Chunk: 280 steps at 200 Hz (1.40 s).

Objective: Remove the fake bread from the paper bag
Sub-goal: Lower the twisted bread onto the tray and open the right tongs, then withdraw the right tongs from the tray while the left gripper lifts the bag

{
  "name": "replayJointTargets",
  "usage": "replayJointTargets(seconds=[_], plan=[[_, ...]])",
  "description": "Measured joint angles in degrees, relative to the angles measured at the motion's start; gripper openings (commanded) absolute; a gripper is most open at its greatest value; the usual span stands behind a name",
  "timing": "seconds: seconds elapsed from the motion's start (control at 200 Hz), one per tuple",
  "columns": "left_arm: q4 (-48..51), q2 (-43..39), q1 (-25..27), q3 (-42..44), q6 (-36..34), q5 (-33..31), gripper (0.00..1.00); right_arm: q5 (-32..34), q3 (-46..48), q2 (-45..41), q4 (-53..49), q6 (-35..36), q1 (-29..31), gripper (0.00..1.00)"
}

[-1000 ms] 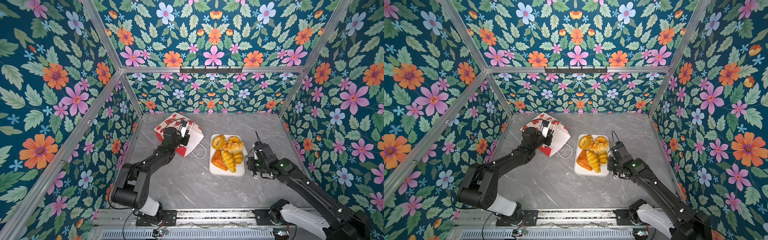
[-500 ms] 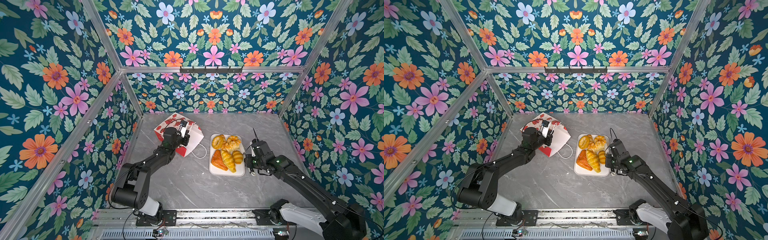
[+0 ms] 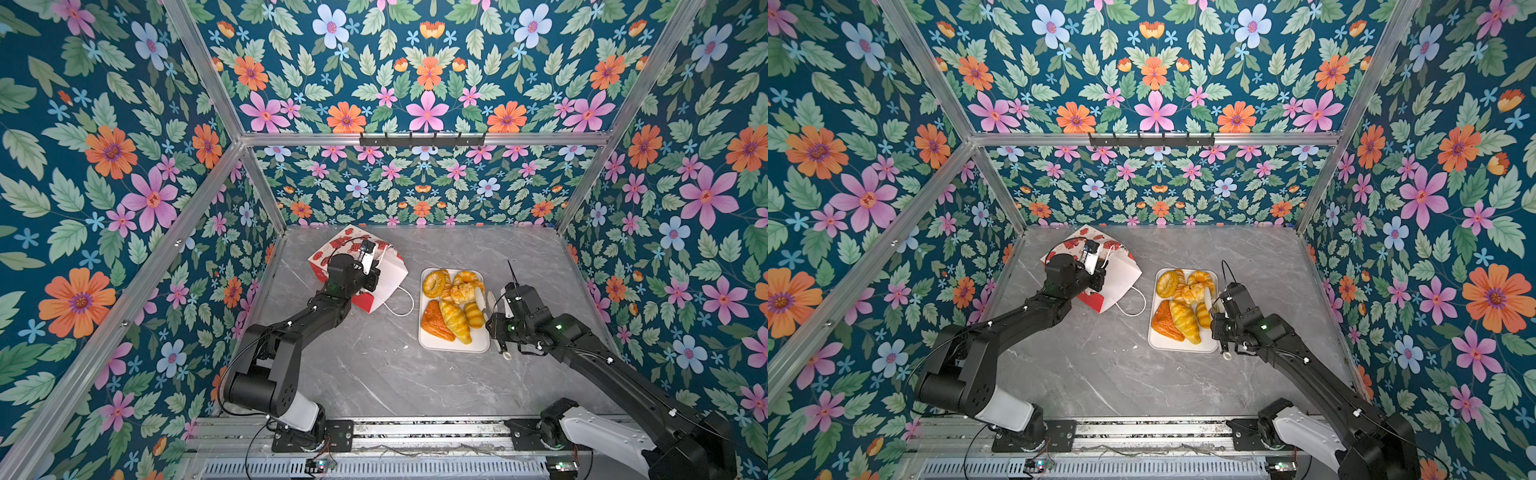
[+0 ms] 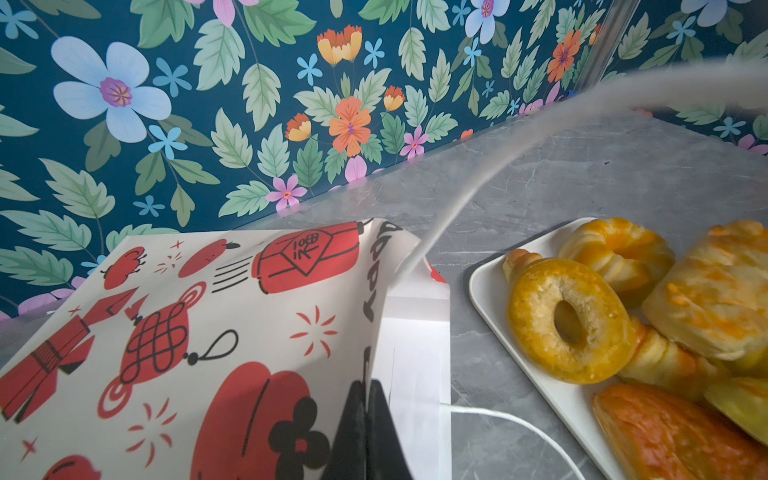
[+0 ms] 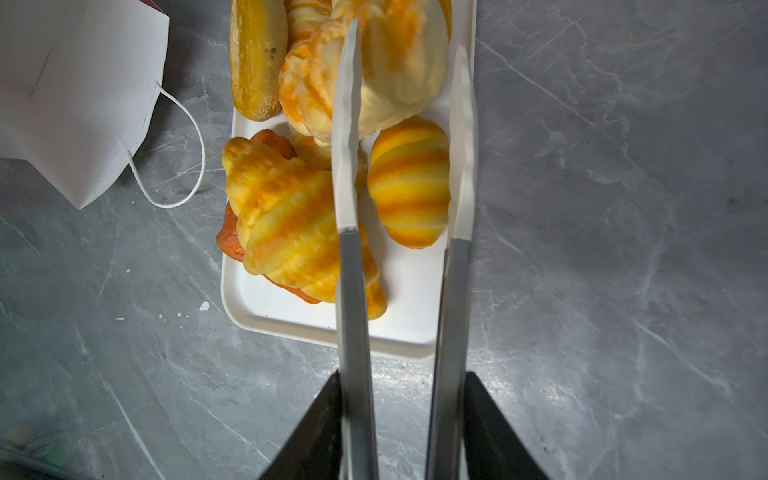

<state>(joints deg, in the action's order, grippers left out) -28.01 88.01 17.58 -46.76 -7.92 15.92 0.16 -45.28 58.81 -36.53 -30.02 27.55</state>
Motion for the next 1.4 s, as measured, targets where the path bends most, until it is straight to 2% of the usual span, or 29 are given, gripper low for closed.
replayJointTargets(seconds=[0.41, 0.65, 0.795, 1.015, 1.34, 1.4], plan=[[-0.3, 0.2, 0.0, -0.2, 0.0, 0.3, 0.00, 2.0, -0.9, -4.0, -2.3, -0.4, 0.0, 0.46], [-0.3, -0.1, 0.0, -0.2, 0.0, 0.2, 0.00, 10.4, -2.8, -5.7, -4.7, 0.5, -0.1, 0.42], [-0.3, -1.3, 0.0, -0.2, 0.4, 0.0, 0.00, 13.8, -3.3, -1.1, -4.5, 2.9, -4.1, 0.38], [0.8, -3.8, 0.0, -1.9, 1.6, -0.9, 0.00, 11.2, -1.1, 8.0, 1.7, 5.0, -15.2, 0.37], [5.4, -8.1, 0.1, -6.2, 5.6, -2.1, 0.00, 5.8, -1.3, 23.2, 9.1, 6.2, -21.8, 0.48], [6.8, -8.5, 0.2, -7.4, 6.9, -2.3, 0.00, 5.7, -1.6, 24.3, 9.6, 6.2, -22.2, 0.56]])
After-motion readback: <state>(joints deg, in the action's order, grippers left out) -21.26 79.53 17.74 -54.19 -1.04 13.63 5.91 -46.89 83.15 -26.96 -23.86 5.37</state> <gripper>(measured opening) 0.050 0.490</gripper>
